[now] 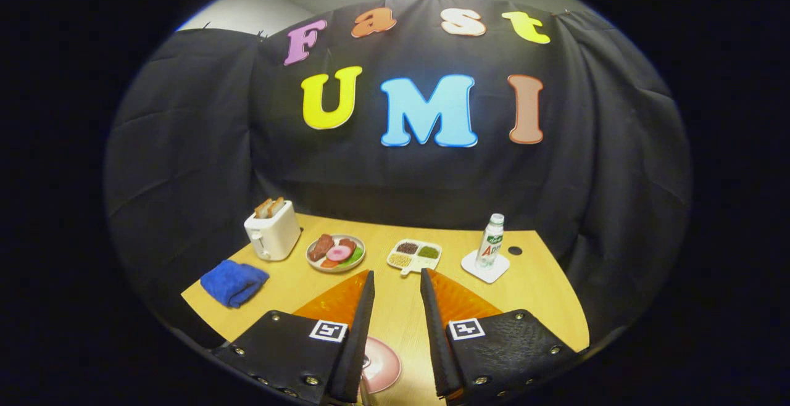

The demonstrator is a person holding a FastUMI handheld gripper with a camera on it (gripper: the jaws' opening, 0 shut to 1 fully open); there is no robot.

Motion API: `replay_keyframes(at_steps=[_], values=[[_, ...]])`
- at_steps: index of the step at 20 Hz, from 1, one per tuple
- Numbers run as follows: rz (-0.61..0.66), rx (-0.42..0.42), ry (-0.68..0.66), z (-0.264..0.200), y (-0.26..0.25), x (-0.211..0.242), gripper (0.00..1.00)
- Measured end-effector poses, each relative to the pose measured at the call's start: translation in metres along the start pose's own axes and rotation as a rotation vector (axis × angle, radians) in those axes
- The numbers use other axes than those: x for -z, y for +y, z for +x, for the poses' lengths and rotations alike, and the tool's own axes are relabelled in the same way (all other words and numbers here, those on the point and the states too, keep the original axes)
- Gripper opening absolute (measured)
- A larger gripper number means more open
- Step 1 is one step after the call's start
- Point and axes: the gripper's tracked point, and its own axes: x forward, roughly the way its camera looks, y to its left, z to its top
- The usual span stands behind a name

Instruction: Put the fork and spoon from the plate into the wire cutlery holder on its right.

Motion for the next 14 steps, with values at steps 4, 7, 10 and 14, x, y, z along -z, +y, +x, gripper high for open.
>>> replay_keyframes(at_steps=[4, 7, 10, 14], values=[[-0.028, -0.08, 0.137, 0.011, 0.025, 0.056, 0.46], [-0.037, -0.119, 0.224, 0.014, 0.036, 0.093, 0.46], [-0.05, -0.146, 0.328, 0.022, 0.041, 0.136, 0.46], [-0.061, -0.176, 0.462, 0.022, 0.045, 0.192, 0.46]])
